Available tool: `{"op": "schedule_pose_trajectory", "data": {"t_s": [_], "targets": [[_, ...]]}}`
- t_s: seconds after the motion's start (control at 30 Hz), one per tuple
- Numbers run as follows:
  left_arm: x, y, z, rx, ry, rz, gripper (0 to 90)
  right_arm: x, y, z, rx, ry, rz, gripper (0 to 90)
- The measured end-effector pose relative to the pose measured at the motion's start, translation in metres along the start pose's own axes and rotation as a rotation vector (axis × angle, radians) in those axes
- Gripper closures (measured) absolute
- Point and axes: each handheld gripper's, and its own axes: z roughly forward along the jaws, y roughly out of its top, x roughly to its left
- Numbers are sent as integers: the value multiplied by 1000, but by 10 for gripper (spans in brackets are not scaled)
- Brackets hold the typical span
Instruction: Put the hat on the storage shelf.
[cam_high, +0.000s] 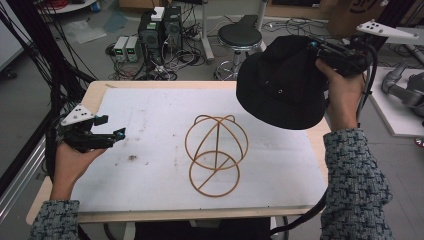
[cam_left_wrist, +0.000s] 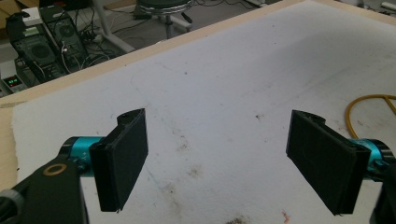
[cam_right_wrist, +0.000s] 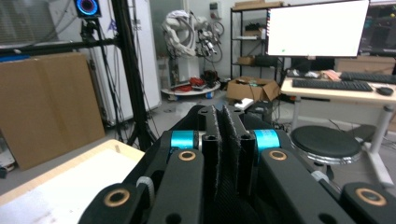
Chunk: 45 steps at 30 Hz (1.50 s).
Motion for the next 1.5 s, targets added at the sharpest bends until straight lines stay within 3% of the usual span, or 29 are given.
{"op": "schedule_pose_trajectory", "data": {"t_s": [0.33, 0.47, 0.57, 0.8, 1.03, 1.5], "targets": [[-1, 0, 0, -3, 4, 2, 211, 18, 22, -9, -37, 75, -7, 866], [0, 1, 0, -3, 5, 3, 208, 26, 26, -10, -54, 125, 10, 866], [-1, 1, 0, -2, 7, 3, 206, 33, 29, -9, -49, 154, 17, 866], [-2, 1, 0, -4, 6, 6, 205, 55, 33, 0, -29, 225, -15, 866], [-2, 2, 0, -2, 7, 8, 205, 70, 35, 7, -35, 310, 21, 866], [-2, 2, -1, -3, 5, 12, 205, 106, 35, 13, 12, 404, -21, 866]]}}
